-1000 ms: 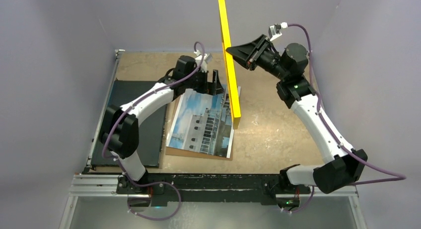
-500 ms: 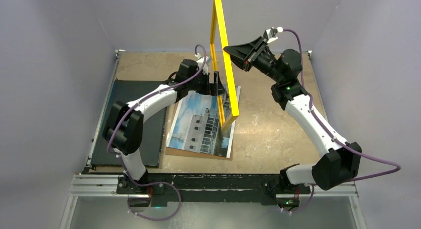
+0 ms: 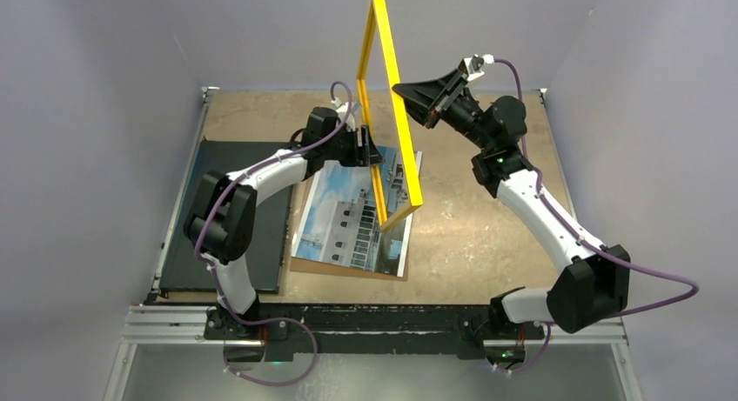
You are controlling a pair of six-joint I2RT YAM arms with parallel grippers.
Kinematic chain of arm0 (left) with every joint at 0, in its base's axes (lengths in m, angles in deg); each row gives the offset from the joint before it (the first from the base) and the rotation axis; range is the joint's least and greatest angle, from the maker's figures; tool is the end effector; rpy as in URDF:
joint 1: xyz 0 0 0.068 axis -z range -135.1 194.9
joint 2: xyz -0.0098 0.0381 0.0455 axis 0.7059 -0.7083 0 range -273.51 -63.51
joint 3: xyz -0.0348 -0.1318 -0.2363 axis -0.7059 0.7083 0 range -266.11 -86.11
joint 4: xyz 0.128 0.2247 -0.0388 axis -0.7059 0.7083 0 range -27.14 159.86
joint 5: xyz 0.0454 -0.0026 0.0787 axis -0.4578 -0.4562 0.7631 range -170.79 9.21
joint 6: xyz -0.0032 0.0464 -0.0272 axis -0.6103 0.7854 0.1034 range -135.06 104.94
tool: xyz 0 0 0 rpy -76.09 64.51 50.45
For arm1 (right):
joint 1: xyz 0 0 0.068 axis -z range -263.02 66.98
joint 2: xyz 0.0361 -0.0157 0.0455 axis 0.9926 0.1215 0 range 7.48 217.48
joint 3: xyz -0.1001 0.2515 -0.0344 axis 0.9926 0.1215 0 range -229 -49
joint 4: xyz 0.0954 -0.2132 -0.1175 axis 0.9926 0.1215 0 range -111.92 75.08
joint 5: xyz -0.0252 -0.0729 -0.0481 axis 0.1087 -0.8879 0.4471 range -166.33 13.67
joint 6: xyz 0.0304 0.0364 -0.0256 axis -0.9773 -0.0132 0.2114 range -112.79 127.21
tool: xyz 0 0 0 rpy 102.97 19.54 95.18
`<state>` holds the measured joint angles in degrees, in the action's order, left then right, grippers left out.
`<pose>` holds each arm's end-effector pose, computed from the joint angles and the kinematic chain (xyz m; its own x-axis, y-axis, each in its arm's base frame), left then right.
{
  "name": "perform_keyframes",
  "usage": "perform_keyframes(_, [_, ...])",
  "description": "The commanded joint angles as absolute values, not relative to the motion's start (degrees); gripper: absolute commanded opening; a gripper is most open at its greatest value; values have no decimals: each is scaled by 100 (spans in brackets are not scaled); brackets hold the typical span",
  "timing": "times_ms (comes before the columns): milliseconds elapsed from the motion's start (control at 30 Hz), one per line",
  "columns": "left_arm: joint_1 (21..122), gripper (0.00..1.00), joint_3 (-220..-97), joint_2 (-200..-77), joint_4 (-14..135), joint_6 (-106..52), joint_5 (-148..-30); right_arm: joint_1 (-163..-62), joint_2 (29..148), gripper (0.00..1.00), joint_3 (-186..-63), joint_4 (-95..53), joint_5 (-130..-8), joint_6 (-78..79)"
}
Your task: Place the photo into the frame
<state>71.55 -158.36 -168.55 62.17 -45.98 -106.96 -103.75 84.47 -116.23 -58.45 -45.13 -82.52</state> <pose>0.3653 -0.2009 0.2299 -0.7858 -0.1217 -0.6064 0.3878 0.6669 -0.6363 0.2791 0.1254 0.4354 -0.7334 0.6370 -0.2376 -0.4246 -0.1563 0.8918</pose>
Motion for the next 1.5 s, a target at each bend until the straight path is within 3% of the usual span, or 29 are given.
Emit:
perform_keyframes(0, [7021,52,-15835,-16866,5683,-4745,-10985,-10412,8216,0,-11582,-6644,-4497,-8419])
perform_keyframes(67, [6964,44,-15845,-16845,5680,-4708,-10980,-10413,8216,0,-11454,-6640,-4483,-8426])
perform_keyframes(167, [6838,38,-15813,-16782,5680,-4678,-10992,-10412,8213,0,-11152,-6758,-4357,-8549])
perform_keyframes(267, [6724,24,-15759,-16727,5755,-4595,-10983,-10405,8227,0,-10929,-6854,-4319,-8644])
perform_keyframes(367, [6627,21,-15642,-16676,5829,-4557,-10969,-10404,8284,0,-10846,-7059,-4403,-8718])
perform_keyframes(433, [6609,27,-15529,-16638,5785,-4623,-11036,-10415,8362,0,-10974,-7161,-4482,-8776])
perform_keyframes(567, [6651,56,-15355,-16567,5668,-4764,-11090,-10570,8519,0,-11355,-7180,-4558,-8812])
perform_keyframes(700, [6669,73,-15198,-16497,5663,-4847,-11094,-10738,8572,0,-11580,-7284,-4759,-8916])
perform_keyframes(833, [6693,85,-15041,-16423,5468,-5139,-11273,-10890,8619,0,-11641,-7447,-4949,-9018])
perform_keyframes(933, [6755,87,-15036,-16371,5434,-5199,-11314,-10946,8670,0,-11679,-7536,-5028,-9077])
perform_keyframes(1000, [6753,82,-15028,-16348,5435,-5207,-11315,-10956,8672,0,-11681,-7583,-5067,-9085])
perform_keyframes(1167, [6622,49,-15004,-16174,5627,-5042,-11268,-10952,8432,0,-11510,-6955,-5075,-8658])
perform_keyframes(1267, [6477,35,-15025,-15998,6071,-4686,-11024,-10831,8224,0,-11341,-6361,-5133,-8287])
perform_keyframes(1400, [6351,22,-15062,-15837,6602,-4371,-10596,-10671,8074,38,-11522,-4968,-5225,-7446])
perform_keyframes(1467, [6310,17,-15070,-15780,6741,-4289,-10414,-10630,8036,41,-11633,-4387,-5286,-7063])
